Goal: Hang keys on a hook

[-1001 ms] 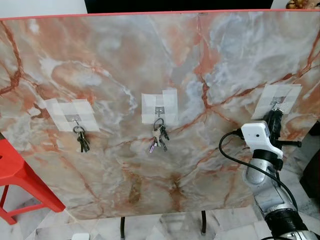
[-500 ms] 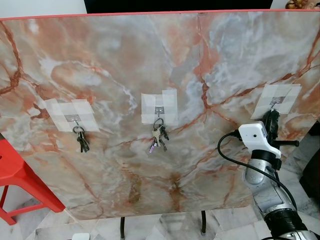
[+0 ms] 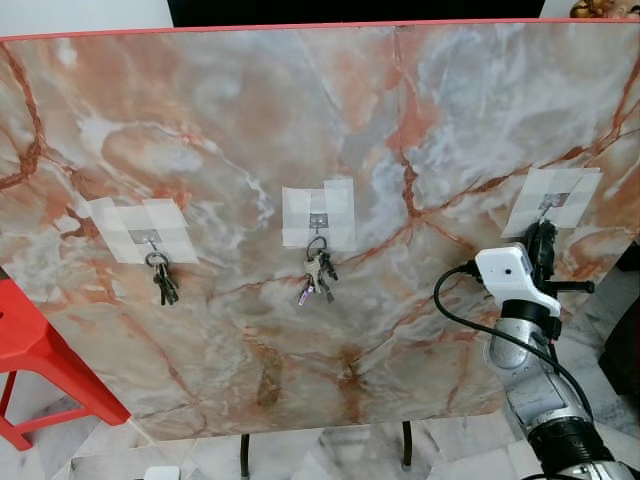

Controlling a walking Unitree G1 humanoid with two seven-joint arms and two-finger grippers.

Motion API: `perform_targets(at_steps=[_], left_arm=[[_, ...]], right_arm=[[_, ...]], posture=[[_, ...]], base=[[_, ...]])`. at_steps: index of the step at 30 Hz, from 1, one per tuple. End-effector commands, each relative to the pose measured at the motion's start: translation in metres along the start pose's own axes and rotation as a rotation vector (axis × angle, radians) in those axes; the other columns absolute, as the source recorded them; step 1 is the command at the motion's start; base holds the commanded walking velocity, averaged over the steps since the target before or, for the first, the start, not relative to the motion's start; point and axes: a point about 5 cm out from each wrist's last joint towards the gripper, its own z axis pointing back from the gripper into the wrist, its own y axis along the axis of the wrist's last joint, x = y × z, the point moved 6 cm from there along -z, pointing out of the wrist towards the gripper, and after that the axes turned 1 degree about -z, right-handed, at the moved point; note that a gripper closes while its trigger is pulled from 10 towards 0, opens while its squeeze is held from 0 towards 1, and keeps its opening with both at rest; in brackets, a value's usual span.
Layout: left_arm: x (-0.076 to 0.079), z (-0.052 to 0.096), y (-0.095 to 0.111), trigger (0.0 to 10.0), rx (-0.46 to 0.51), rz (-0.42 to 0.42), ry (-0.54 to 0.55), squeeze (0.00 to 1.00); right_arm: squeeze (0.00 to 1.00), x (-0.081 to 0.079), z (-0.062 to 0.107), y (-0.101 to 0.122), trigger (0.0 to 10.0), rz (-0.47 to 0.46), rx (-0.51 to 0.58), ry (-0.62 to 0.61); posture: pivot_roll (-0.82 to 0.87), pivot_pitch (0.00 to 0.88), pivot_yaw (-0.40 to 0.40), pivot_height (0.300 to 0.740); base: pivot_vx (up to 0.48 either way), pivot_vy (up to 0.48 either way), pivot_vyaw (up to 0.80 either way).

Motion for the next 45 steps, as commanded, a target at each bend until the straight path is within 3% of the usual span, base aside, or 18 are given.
perform_targets(at_steps=[1,9,13,14,15,16,20,21,22,23,24,26,32,37,39,40,42,45], left_arm=[[-0.001,0.001,-0.003,10.0,-0.015,-0.020,-0.001,0.00],[-0.001,0.001,-0.004,10.0,-0.017,-0.025,-0.003,0.00],[-0.001,0.001,-0.004,10.0,-0.018,-0.024,-0.004,0.00],[-0.002,0.001,-0.004,10.0,-0.018,-0.025,-0.004,0.00],[-0.002,0.001,-0.004,10.0,-0.018,-0.025,-0.004,0.00],[-0.002,0.001,-0.004,10.0,-0.018,-0.026,-0.004,0.00],[-0.002,0.001,-0.005,10.0,-0.020,-0.030,-0.005,0.00],[-0.002,0.001,-0.005,10.0,-0.021,-0.032,-0.005,0.00],[-0.002,0.001,-0.005,10.0,-0.021,-0.032,-0.005,0.00],[-0.002,0.001,-0.005,10.0,-0.022,-0.035,-0.006,0.00],[-0.002,0.001,-0.005,10.0,-0.022,-0.037,-0.006,0.00],[-0.002,0.001,-0.005,10.0,-0.022,-0.037,-0.006,0.00],[-0.002,0.001,-0.004,10.0,-0.021,-0.038,-0.006,0.00],[-0.002,0.001,-0.004,10.0,-0.020,-0.039,-0.004,0.00],[-0.003,0.001,-0.003,10.0,-0.020,-0.045,-0.003,0.00],[-0.003,0.001,-0.003,10.0,-0.020,-0.045,-0.003,0.00],[-0.003,0.001,-0.002,10.0,-0.022,-0.061,-0.006,0.00],[-0.004,0.001,-0.002,10.0,-0.020,-0.056,-0.003,0.00]], right_arm=[[1.00,-0.002,0.002,0.003,10.0,-0.018,0.005,0.013],[1.00,-0.008,0.012,0.000,10.0,-0.036,-0.006,0.059],[0.92,-0.022,0.023,0.001,10.0,-0.102,0.000,0.166],[0.59,-0.030,0.030,-0.001,10.0,-0.139,-0.013,0.226],[0.14,-0.031,0.032,-0.003,10.0,-0.145,-0.022,0.234],[0.00,-0.032,0.036,-0.005,10.0,-0.144,-0.034,0.249],[0.00,-0.038,0.050,-0.020,10.0,-0.187,-0.120,0.299],[0.00,-0.045,0.062,-0.041,10.0,-0.315,-0.262,0.332],[0.00,-0.045,0.062,-0.041,10.0,-0.315,-0.262,0.332],[0.00,-0.052,0.071,-0.059,10.0,-0.420,-0.388,0.349],[0.00,-0.059,0.083,-0.084,10.0,-0.463,-0.533,0.369],[0.00,-0.063,0.094,-0.103,10.0,-0.493,-0.646,0.381],[0.00,-0.084,0.150,-0.153,10.0,-0.518,-0.918,0.507],[0.00,-0.095,0.194,-0.168,10.0,-0.452,-1.024,0.622],[0.00,-0.103,0.224,-0.171,10.0,-0.522,-1.135,0.672],[0.00,-0.103,0.224,-0.171,10.0,-0.522,-1.135,0.672],[0.00,-0.103,0.263,-0.181,10.0,-0.469,-1.240,0.729],[0.00,-0.100,0.277,-0.185,10.0,-0.409,-1.260,0.765]], posture=[[-0.12,0.000,-0.009,0.740],[-0.12,0.000,-0.011,0.740],[-0.12,0.000,-0.013,0.740],[-0.12,0.000,-0.012,0.740],[-0.13,0.000,-0.013,0.740],[-0.13,0.000,-0.013,0.740],[-0.13,0.000,-0.012,0.740],[-0.13,0.000,-0.011,0.740],[-0.13,0.000,-0.011,0.740],[-0.13,0.000,-0.011,0.740],[-0.13,0.000,-0.011,0.740],[-0.13,0.000,-0.011,0.740],[-0.13,0.000,-0.013,0.740],[-0.13,0.000,-0.009,0.740],[-0.15,0.000,0.003,0.740],[-0.15,0.000,0.003,0.740],[-0.15,0.000,0.005,0.740],[-0.13,0.000,0.001,0.740]], base=[[0.000,0.000,0.00],[0.000,0.000,0.00],[0.000,0.000,0.00],[0.000,0.000,0.00],[0.000,0.000,0.00],[0.000,0.000,0.00],[0.000,0.000,0.00],[0.000,0.000,0.00],[0.000,0.000,0.00],[0.000,0.000,0.00],[0.000,0.000,0.00],[0.000,0.000,0.00],[0.000,0.000,0.00],[0.000,0.000,0.00],[0.000,0.000,0.00],[0.000,0.000,0.00],[0.000,0.000,0.00],[0.000,0.000,0.00]])
